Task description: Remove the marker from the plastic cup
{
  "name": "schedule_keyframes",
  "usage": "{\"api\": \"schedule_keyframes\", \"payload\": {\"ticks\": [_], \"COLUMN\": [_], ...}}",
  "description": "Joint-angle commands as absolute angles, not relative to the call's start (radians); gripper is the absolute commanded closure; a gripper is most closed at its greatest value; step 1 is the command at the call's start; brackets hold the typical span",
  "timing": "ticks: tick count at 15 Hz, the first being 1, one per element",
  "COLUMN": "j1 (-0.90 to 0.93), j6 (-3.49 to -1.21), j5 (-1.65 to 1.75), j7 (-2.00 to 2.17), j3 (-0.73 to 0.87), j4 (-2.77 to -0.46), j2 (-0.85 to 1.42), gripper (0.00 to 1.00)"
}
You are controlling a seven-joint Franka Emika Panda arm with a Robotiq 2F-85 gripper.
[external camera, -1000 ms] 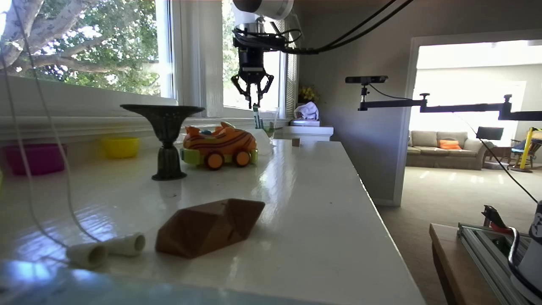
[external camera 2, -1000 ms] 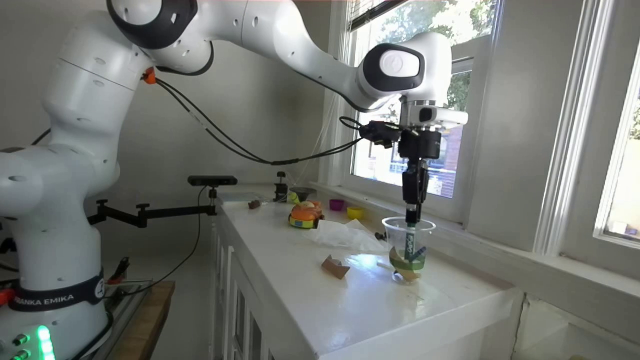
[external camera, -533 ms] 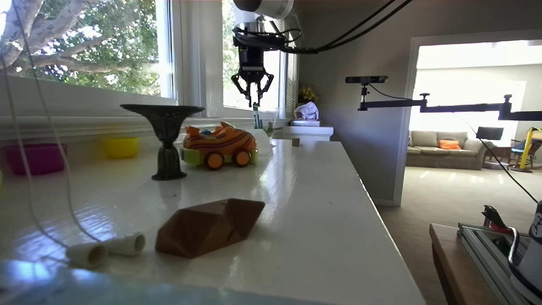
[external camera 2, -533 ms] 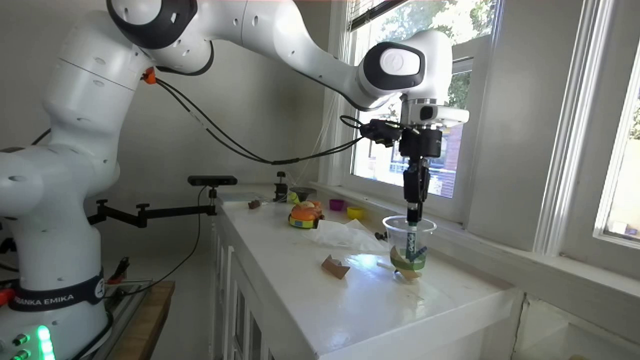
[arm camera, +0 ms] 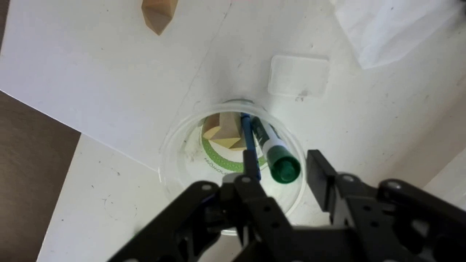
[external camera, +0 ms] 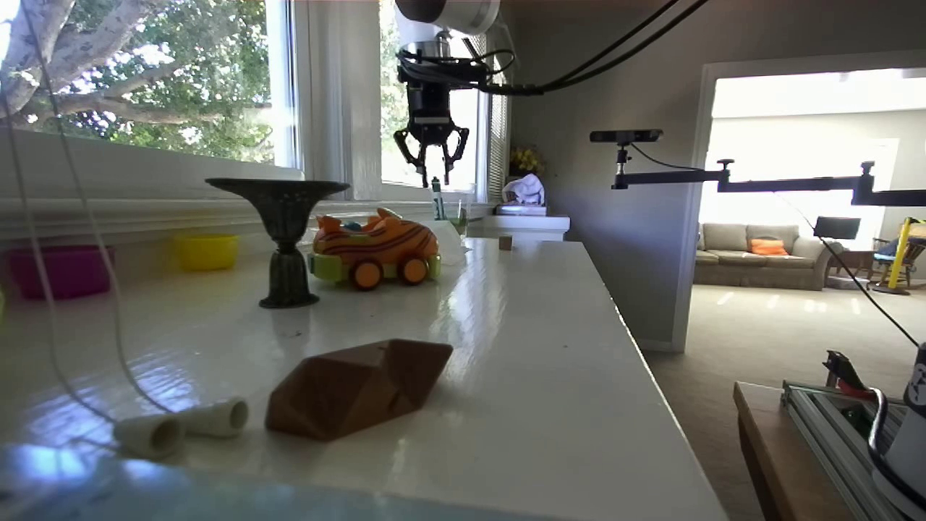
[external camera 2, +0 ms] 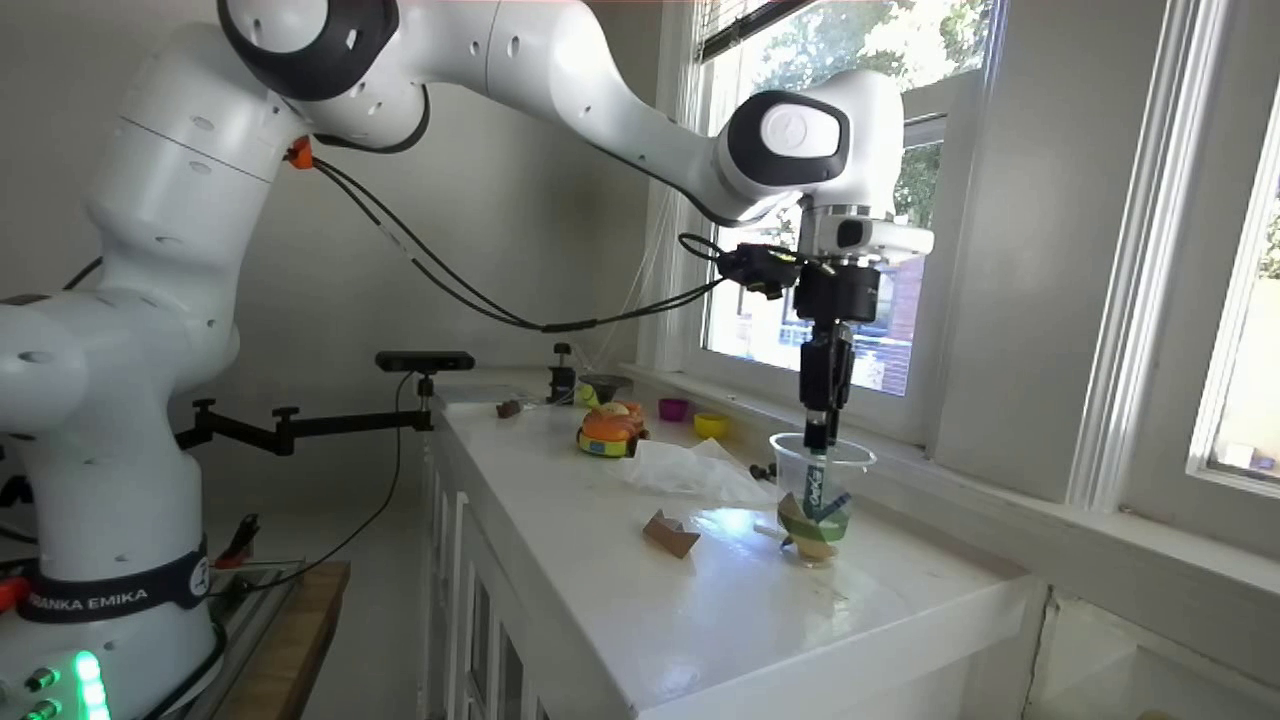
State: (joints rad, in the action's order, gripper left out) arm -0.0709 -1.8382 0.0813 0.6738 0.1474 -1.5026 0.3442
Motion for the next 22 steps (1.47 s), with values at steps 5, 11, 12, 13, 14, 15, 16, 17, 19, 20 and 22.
{"api": "schedule_keyframes", "payload": {"ticks": [5,11,12,13,14,15,16,17,19,20,22], "j1": [-0.062,-0.06,-0.06,-0.06,-0.06,-0.06,-0.06,-0.06,-0.06,-0.06,-0.059], "j6": [-1.801,-1.799,-1.799,-1.799,-1.799,-1.798,-1.798,-1.798,-1.797,-1.796,-1.797], "j5": [0.089,0.092,0.093,0.093,0.094,0.093,0.095,0.095,0.096,0.096,0.098], "j7": [0.686,0.687,0.688,0.687,0.688,0.688,0.688,0.689,0.689,0.689,0.691], "j3": [0.155,0.156,0.156,0.156,0.157,0.157,0.158,0.158,0.158,0.158,0.158], "j4": [-1.464,-1.463,-1.462,-1.461,-1.457,-1.454,-1.451,-1.446,-1.439,-1.435,-1.431], "j2": [0.374,0.37,0.369,0.369,0.369,0.369,0.368,0.368,0.367,0.367,0.366], "gripper": [0.46,0.32,0.3,0.36,0.38,0.39,0.45,0.41,0.44,0.45,0.45]}}
